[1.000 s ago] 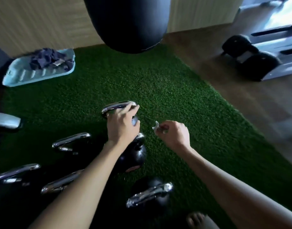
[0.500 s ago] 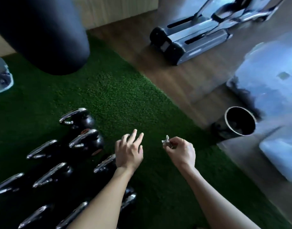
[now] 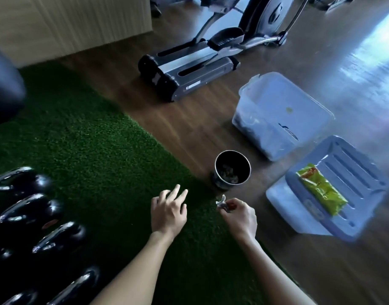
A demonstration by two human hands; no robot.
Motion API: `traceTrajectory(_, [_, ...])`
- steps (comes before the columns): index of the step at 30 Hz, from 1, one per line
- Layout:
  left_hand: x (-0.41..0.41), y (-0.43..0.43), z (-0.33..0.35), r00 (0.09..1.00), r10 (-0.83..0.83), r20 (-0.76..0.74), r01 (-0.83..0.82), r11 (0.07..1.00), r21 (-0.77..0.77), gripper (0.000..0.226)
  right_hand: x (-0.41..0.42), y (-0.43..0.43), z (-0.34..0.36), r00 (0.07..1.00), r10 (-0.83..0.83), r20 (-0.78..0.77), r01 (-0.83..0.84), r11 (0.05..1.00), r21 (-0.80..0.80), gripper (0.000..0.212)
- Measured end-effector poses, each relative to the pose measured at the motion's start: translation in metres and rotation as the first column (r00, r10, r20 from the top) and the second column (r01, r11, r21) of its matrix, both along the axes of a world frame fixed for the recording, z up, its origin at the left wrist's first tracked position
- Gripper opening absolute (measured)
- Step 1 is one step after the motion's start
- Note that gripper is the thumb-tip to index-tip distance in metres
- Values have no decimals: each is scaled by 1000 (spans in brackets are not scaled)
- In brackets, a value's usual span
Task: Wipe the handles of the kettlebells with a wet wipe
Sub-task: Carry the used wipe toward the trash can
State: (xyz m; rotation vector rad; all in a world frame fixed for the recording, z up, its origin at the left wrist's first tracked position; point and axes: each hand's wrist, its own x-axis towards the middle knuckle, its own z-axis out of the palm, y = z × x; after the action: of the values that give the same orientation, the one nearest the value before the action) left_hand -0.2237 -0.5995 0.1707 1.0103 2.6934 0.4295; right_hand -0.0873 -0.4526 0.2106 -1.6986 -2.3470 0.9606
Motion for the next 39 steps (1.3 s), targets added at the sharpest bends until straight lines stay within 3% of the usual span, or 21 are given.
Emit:
traceTrajectory(9, [-17,155,-22,1000,-16,21,16,1000,1,49,-30,141,-32,990,-97,99,107,989,-102,22])
traceTrajectory(18, [-42,280,-140,994,8,105,-4,999,-46,49,-59,269,-145,967,-103,231,137,982,-133,20])
traceTrajectory(30, [-44,381,-316,971,216,104,-204,973,-108,48,-115,376,-345,899,281,335,-220,953,-210,23])
traceTrajectory(35, [-40,392,-334,943,313,111,-296,944,-148,48,-133,390,-382,798,481,364,-434,877,-207,26])
traceTrajectory(39, [-53,388,-317,910,396,119,-382,915,-127,47,-148,392,-372,749,552,366,-507,833,-220,23])
